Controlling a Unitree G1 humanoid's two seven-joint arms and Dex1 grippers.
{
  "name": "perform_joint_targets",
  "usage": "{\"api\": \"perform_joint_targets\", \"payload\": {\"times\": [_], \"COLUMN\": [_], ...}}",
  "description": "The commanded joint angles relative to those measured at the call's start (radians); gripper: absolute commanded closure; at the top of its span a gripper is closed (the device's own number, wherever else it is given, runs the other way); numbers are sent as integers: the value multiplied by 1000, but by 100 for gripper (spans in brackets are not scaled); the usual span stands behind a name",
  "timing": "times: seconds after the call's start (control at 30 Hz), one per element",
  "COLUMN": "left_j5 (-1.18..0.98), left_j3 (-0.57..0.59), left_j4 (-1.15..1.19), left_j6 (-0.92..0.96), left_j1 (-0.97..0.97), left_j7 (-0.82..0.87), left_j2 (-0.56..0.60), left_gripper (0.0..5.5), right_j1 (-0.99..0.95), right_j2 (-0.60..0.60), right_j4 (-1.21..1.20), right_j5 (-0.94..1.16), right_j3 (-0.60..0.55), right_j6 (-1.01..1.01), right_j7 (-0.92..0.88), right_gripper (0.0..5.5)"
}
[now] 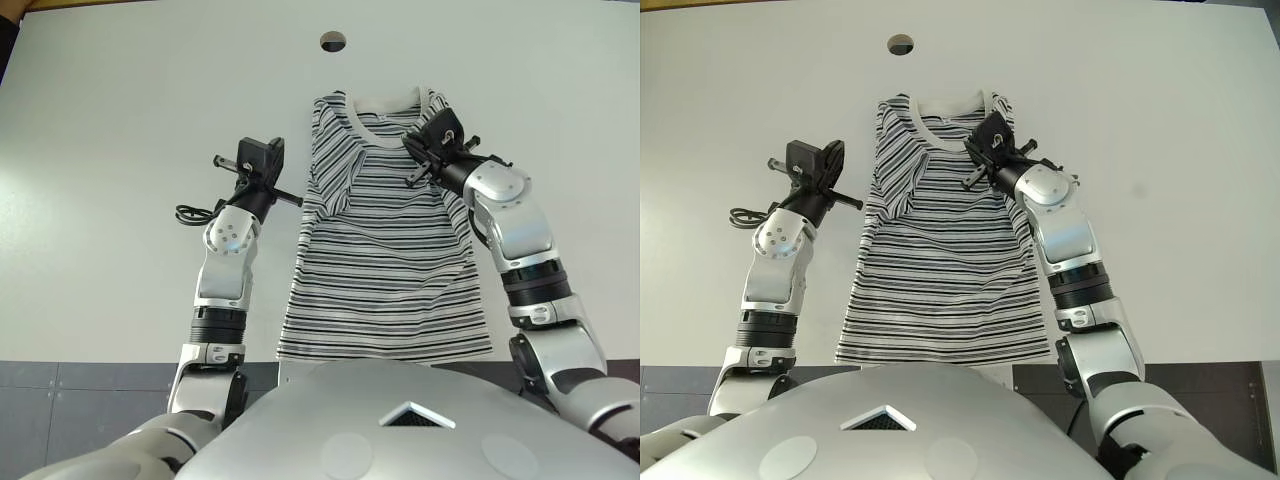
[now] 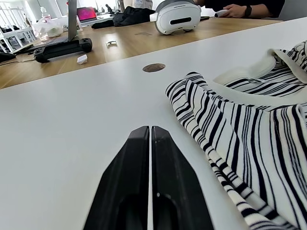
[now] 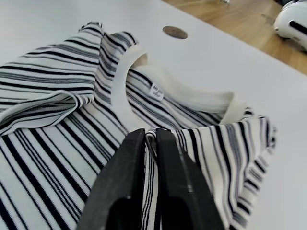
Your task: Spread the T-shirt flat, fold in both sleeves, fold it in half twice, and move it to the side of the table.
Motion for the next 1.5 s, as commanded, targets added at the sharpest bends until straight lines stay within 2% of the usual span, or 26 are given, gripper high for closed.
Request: {"api": "perform_joint_targets", "payload": {"times": [0.03, 0.1, 0.27, 0.4, 0.53, 0.67, 0.8, 0.9, 1.03, 1.2, 1.37, 1.5], "left_j5": [-1, 1, 9, 9, 13, -66, 48, 83, 72, 84, 102, 110], "left_j3": [2, 3, 24, 34, 26, 61, 30, 29, -10, -76, -83, -95], "left_j4": [12, 13, -4, -32, -111, -190, -185, -147, -225, -312, -357, -371], "left_j6": [-8, -12, -142, -212, -290, -286, -391, -435, -449, -453, -475, -483], "left_j1": [1, 1, 5, 20, 96, 208, 318, 371, 434, 461, 552, 619], "left_j7": [7, 10, 15, -36, -206, -438, -594, -656, -715, -729, -697, -668], "left_j2": [-2, -2, 21, 80, 256, 459, 672, 764, 801, 794, 804, 787], "left_gripper": [540, 540, 540, 540, 540, 476, 405, 353, 307, 307, 307, 305], "right_j1": [-9, -5, 84, 182, 319, 505, 586, 583, 564, 568, 669, 771], "right_j2": [10, 15, -17, -106, -297, -543, -722, -843, -888, -858, -919, -914], "right_j4": [15, 15, -131, -265, -412, -532, -421, -308, -280, -323, -329, -378], "right_j5": [-8, -3, 38, 114, 116, -15, -187, -237, -310, -289, -274, -281], "right_j3": [11, 9, -50, -100, -153, -118, -124, -157, -149, -149, -196, -191], "right_j6": [-20, -37, -287, -346, -457, -665, -866, -960, -1043, -1020, -1025, -1000], "right_j7": [14, 18, 40, 152, 295, 462, 499, 514, 486, 455, 450, 452], "right_gripper": [438, 400, 400, 400, 400, 398, 398, 398, 398, 398, 398, 339]}}
